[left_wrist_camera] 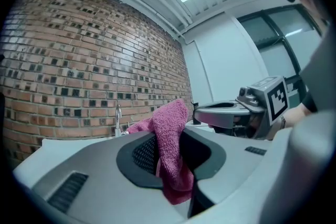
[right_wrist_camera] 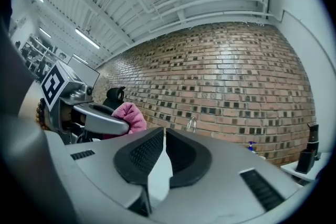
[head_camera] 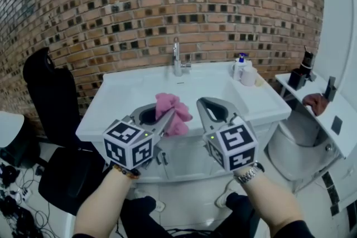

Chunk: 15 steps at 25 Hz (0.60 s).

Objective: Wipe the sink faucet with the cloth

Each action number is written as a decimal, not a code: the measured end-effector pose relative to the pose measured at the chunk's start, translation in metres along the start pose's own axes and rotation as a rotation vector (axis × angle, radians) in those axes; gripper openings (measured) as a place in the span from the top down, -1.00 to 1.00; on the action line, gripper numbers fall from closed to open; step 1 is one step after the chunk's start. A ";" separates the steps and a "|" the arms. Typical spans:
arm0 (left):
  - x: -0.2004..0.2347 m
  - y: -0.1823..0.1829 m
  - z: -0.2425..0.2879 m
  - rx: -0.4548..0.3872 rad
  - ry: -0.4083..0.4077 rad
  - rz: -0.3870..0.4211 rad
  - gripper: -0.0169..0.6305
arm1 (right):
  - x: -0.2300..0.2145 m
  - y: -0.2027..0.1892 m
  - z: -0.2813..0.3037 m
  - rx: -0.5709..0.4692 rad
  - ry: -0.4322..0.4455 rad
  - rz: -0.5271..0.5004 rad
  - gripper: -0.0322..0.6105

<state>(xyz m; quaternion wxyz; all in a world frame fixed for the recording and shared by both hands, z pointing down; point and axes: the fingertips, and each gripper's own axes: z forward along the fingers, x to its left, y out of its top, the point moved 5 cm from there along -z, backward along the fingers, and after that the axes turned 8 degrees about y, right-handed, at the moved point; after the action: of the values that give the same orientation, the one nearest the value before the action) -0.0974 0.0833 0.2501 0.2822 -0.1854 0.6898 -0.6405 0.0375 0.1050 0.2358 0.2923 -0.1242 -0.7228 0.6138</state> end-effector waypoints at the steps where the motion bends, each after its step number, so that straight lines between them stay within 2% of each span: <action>1: -0.003 0.001 -0.007 -0.003 0.002 0.003 0.67 | 0.006 0.002 -0.005 -0.006 -0.003 -0.001 0.82; 15: -0.045 0.001 -0.095 -0.022 0.006 0.011 0.67 | 0.083 0.011 -0.065 -0.015 0.042 0.002 0.87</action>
<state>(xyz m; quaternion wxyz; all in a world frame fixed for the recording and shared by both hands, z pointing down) -0.1220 0.1854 0.2579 0.2814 -0.1828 0.6988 -0.6317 0.0063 0.2054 0.2524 0.3057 -0.1400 -0.7210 0.6059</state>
